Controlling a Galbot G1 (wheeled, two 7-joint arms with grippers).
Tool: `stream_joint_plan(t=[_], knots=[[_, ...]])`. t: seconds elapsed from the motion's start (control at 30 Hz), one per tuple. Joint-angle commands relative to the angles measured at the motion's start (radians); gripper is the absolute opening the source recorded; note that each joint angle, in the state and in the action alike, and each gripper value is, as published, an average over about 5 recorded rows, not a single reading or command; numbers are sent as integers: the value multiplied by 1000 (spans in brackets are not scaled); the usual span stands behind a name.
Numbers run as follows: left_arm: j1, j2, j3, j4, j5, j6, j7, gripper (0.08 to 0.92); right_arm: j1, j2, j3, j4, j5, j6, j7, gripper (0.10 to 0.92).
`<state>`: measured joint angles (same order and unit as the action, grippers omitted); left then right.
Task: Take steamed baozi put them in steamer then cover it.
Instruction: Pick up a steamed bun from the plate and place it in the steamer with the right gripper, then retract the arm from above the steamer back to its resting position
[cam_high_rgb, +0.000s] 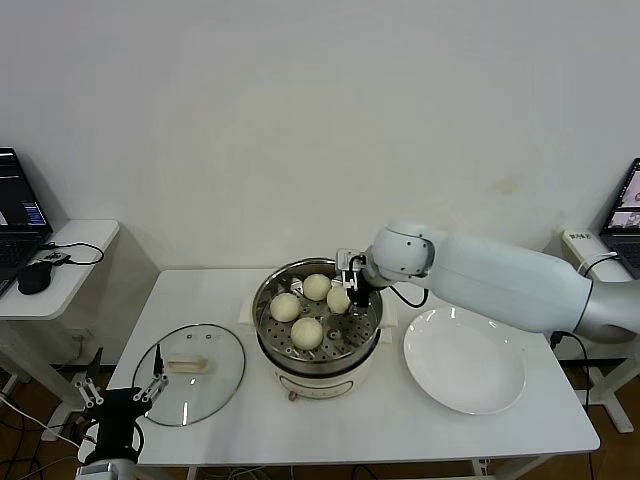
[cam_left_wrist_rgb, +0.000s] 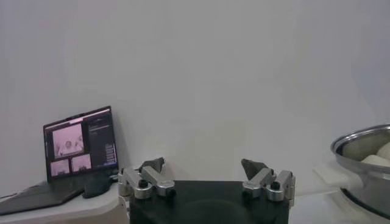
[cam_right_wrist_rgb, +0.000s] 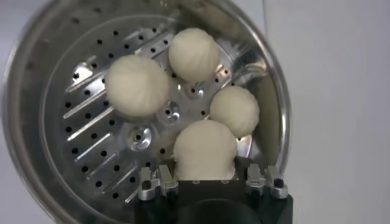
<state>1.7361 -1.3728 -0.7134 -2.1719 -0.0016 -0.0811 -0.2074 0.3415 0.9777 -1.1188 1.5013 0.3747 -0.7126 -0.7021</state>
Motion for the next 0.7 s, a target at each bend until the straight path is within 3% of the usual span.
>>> stream_joint_plan(t=[0.03, 0.33, 0.5, 0.7], knots=[[-4, 1, 1, 5, 0, 1, 1, 823, -24, 16, -6, -6, -8, -15, 15, 646], [-12, 0, 7, 9, 1, 4, 2, 823, 21, -35, 38, 60, 7, -15, -19, 802], [-14, 5, 9, 4, -3, 12, 4, 823, 38, -99, 121, 128, 21, -14, -35, 822], [-15, 18, 8, -1, -28, 33, 7, 823, -23, -219, 221, 248, 164, -3, 162, 823]])
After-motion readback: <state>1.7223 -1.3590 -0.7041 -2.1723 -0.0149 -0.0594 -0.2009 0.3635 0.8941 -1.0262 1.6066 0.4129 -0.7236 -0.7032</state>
